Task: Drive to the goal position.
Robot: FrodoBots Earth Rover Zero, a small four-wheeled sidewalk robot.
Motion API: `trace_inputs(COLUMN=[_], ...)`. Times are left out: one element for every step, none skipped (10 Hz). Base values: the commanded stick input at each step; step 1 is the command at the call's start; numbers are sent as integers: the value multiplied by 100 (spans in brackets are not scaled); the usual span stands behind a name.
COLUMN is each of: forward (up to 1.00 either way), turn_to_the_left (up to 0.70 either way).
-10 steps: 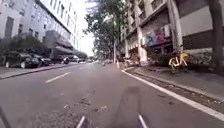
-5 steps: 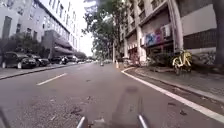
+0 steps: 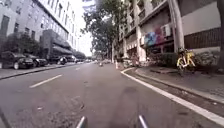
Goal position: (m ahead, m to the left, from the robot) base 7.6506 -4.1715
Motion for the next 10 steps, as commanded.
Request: trace_inputs(forward=[70,70,70,70,70,70,70,70,70,70], turn_to_the_left=[0,0,0,0,0,0,0,0,0,0])
